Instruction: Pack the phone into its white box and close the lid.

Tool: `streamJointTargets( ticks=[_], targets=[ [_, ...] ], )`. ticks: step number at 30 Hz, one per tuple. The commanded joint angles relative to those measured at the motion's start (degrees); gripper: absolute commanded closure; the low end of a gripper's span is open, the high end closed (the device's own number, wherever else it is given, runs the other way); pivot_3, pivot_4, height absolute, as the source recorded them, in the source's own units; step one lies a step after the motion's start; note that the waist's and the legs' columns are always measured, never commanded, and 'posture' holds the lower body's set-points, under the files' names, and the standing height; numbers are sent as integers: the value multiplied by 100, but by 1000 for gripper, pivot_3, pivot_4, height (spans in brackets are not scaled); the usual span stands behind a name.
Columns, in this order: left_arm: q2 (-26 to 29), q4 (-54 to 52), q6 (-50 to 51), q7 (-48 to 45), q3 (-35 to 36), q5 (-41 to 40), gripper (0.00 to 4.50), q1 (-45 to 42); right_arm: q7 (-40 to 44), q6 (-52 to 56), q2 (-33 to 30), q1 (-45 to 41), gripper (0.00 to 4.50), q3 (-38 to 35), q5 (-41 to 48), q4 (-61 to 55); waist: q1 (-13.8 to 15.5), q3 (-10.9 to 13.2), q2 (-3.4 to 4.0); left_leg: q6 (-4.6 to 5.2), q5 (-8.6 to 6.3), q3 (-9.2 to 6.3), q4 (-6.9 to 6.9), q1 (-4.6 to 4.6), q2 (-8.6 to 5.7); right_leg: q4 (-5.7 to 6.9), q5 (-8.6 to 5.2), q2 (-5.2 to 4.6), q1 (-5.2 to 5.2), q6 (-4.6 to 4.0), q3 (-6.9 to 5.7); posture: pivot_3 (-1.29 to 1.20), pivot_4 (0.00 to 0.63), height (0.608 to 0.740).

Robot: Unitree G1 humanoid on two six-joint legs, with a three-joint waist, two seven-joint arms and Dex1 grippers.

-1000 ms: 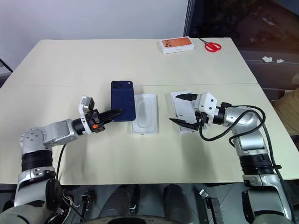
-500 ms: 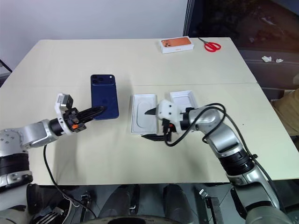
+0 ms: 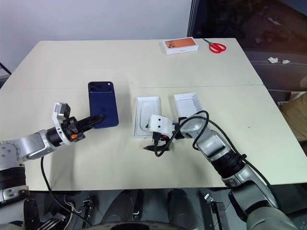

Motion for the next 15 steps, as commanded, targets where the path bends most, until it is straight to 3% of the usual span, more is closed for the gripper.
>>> streamJointTargets(
  ticks=[1,2,14,15],
  targets=[
    [-22,-202,-113,7,200,-314,4500,-32,33,-158,13,-37,1888,-15,-76,-40,-4,0,0,0,0,0,-1,0,0,0,0,0,-1,0,0,0,150,740],
    [-38,-203,-114,30,189,-340,4500,-47,10,-189,16,-34,2350,2,-135,-11,-2,0,0,0,0,0,-1,0,0,1,0,1,-1,0,0,0,150,740],
    [-32,-204,-150,234,174,-529,4500,-61,108,-208,102,-12,2350,25,-263,41,1,0,0,-2,1,0,1,0,0,1,0,1,0,0,0,0,150,740],
    [-37,-209,-156,249,175,-544,4500,-54,103,-213,107,-8,2622,30,-274,47,1,0,0,-2,1,0,0,0,0,1,0,1,0,0,0,0,150,740]
  ],
)
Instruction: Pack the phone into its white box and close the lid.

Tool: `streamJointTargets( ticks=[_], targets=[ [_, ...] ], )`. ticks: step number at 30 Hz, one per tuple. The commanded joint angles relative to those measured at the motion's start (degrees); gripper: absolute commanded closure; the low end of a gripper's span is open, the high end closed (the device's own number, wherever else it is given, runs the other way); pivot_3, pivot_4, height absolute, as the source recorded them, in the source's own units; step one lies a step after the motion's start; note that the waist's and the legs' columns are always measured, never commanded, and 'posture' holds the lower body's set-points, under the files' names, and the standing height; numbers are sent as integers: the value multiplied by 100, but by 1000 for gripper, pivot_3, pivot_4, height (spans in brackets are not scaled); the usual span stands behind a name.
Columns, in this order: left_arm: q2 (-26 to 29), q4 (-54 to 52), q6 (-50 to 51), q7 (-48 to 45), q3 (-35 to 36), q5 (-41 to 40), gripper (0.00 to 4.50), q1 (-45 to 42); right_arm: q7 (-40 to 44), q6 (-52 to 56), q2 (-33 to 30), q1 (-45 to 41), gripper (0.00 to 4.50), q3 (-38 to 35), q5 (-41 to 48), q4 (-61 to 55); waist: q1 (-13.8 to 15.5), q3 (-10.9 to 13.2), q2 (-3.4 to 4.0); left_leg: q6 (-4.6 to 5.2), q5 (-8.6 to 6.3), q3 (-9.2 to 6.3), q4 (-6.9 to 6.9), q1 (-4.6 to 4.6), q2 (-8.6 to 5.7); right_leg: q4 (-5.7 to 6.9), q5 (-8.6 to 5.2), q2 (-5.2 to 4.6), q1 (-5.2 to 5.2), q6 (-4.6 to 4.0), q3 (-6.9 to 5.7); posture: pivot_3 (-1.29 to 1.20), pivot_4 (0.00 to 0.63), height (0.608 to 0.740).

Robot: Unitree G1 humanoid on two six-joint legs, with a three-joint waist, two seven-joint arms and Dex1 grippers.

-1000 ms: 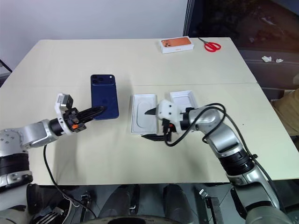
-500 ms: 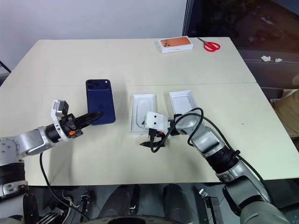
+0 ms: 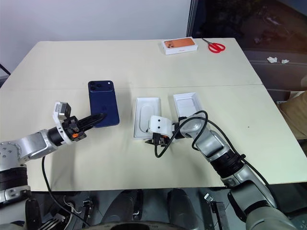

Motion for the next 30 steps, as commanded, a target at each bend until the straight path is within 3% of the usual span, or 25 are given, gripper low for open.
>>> streamJointTargets(
  ticks=[1,2,13,22,30],
  targets=[
    [40,-197,-109,2,174,-344,4500,-50,39,-68,47,-7,2890,41,-41,-29,-1,0,0,0,0,0,0,0,0,0,0,0,0,0,0,0,150,740],
    [31,-195,-102,22,170,-393,4500,-48,21,-91,51,-10,3130,49,-69,-10,-1,0,0,-1,0,0,0,0,0,0,0,0,0,0,0,0,150,740],
    [108,-187,-149,113,116,-522,4500,-33,145,56,142,40,3130,-119,204,-184,0,0,0,-2,1,0,1,1,0,1,0,0,1,0,0,0,150,740],
    [99,-145,-149,139,86,-541,4500,-88,-210,560,691,145,3130,77,168,-498,-3,0,0,-3,2,0,1,1,0,3,0,1,-1,0,1,0,150,740],
    [109,-150,-128,186,20,-631,4500,-50,14,900,458,529,3130,117,442,-1052,6,0,0,2,-1,-1,1,1,-2,1,0,0,1,0,1,0,150,740]
  ],
)
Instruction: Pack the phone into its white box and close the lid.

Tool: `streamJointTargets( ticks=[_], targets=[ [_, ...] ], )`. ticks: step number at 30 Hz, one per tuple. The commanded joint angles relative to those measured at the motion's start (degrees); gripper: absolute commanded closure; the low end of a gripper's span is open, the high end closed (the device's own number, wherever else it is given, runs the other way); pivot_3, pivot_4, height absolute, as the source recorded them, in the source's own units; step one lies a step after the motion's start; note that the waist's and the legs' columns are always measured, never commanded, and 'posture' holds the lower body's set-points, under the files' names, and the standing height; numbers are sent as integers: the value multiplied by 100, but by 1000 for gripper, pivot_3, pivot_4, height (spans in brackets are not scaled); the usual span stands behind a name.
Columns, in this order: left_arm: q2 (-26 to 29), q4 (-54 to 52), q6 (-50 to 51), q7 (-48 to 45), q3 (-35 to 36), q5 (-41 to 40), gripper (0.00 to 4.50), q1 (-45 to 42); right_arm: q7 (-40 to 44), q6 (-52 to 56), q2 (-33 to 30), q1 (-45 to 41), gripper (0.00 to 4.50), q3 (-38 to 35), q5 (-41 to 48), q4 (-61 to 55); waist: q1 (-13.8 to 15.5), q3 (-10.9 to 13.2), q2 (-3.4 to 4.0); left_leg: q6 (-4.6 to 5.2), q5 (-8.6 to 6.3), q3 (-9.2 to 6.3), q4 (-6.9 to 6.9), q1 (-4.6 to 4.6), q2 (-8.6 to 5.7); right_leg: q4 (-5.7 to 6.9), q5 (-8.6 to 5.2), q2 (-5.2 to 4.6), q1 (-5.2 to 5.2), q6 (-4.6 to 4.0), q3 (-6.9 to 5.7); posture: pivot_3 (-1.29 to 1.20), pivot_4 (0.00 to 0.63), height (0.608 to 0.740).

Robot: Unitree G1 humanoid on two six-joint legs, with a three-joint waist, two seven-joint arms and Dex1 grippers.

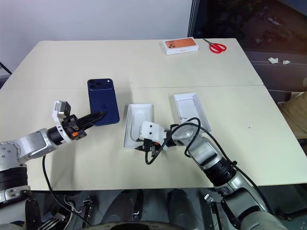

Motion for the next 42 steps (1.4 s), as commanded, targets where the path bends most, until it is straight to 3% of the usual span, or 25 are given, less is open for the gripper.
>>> streamJointTargets(
  ticks=[1,7,10,14,21,25,31,42],
  targets=[
    [77,-158,-32,-40,58,-273,4500,-46,54,117,54,66,3130,12,227,-332,-14,0,0,0,0,-1,0,0,0,0,0,0,-1,0,0,0,150,740],
    [86,-225,12,-74,-51,-347,4500,-26,316,43,-98,43,3130,-96,444,-191,-8,0,0,1,-1,-1,0,0,1,1,0,1,-1,0,0,0,150,740],
    [96,-214,0,-56,-56,-374,4500,-31,387,47,-145,33,2280,-102,526,-227,-7,0,0,2,-1,-1,0,0,1,1,0,1,-1,0,0,0,150,740],
    [82,-255,7,-35,-80,-410,4500,6,270,-197,-174,-48,388,-209,483,-223,-8,0,0,2,-1,-1,0,0,1,1,0,1,-1,0,0,0,150,740],
    [40,-346,12,42,-227,-646,4500,126,425,60,-132,-391,388,-1269,1526,-261,-5,0,0,2,-1,-1,-1,0,1,0,0,0,0,0,0,0,150,740],
    [-245,-629,-145,278,-486,-785,4500,323,696,-404,-752,-253,388,-1759,1528,31,40,1,1,5,-3,-1,0,0,-1,-4,0,-4,6,0,-2,0,150,740],
    [-401,-894,-219,605,-924,-876,4500,579,974,-834,-1463,186,388,-1885,1432,125,-20,2,0,11,-6,0,-1,0,0,-6,0,-5,5,0,0,0,150,740],
    [-382,-599,-182,825,-1530,-1052,4500,393,580,-950,-1381,236,388,-1813,1377,54,17,2,2,11,-6,1,4,2,2,-3,0,-2,10,0,-1,0,150,740]
  ],
)
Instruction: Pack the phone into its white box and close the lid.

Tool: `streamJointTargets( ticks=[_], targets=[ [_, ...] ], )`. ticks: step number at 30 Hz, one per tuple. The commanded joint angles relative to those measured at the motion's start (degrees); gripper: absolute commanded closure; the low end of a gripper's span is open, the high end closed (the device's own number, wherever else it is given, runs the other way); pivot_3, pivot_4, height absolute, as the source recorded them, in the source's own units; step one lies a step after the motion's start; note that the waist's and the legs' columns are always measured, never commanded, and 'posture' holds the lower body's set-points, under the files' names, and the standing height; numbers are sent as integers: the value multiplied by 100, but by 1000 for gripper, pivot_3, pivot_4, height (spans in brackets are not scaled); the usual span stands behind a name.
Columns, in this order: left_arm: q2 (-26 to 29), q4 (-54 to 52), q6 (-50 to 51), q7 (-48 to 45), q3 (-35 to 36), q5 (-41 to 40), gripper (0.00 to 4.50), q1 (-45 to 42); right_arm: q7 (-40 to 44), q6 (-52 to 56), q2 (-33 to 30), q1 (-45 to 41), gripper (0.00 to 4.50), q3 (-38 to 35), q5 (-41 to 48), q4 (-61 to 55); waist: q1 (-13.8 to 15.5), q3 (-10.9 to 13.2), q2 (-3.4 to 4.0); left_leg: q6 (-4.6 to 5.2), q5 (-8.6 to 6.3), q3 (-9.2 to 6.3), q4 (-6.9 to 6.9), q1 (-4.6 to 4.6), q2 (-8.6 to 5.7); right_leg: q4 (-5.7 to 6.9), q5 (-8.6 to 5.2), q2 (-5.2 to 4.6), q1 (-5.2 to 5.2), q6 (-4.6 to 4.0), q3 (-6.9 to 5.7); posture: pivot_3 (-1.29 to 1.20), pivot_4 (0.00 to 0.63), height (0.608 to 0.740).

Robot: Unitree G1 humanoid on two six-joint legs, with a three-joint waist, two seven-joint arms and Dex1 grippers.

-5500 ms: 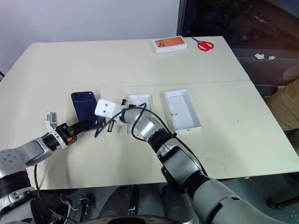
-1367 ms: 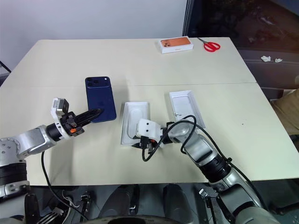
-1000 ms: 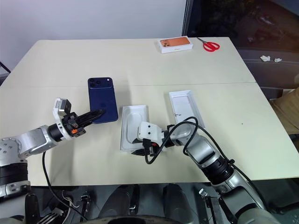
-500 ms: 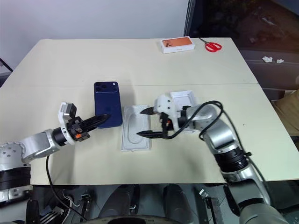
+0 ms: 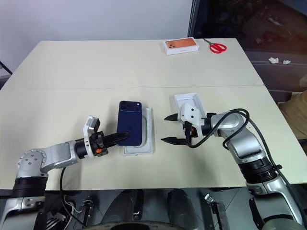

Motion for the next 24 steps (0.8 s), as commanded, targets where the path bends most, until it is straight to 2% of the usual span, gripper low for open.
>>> streamJointTargets(
  ticks=[1,6,8,11,15,24],
  targets=[
    [33,-111,-43,-48,-31,-188,4500,-118,-64,-133,21,-49,388,-67,-9,-145,-5,0,0,0,0,0,0,0,0,0,0,0,0,0,0,0,150,740],
    [-43,-115,-105,98,-164,-230,4500,-142,-120,-172,41,-64,388,-39,-53,-136,-10,0,0,0,0,-1,-1,0,0,0,0,0,0,0,0,0,150,740],
    [-44,-105,-122,135,-199,-178,3502,-151,-160,-196,69,-79,332,-12,-81,-141,-8,0,0,0,0,0,-1,0,0,0,0,0,-1,0,0,0,150,740],
    [2,-82,-102,160,-245,-315,2232,-158,-188,-244,85,-96,332,14,-112,-106,-8,0,0,0,1,0,0,0,0,0,0,0,-1,0,0,0,150,740],
    [188,-75,-39,229,-355,-603,98,-171,-198,-277,104,-110,332,42,-147,-82,-8,0,1,-1,1,0,1,0,0,0,0,0,1,0,-1,0,150,740],
    [796,-255,-72,187,-418,-1134,37,-249,-203,-262,218,-142,332,69,-161,-32,-11,-1,1,0,0,-1,0,1,0,0,0,1,0,0,0,0,150,740]
  ],
)
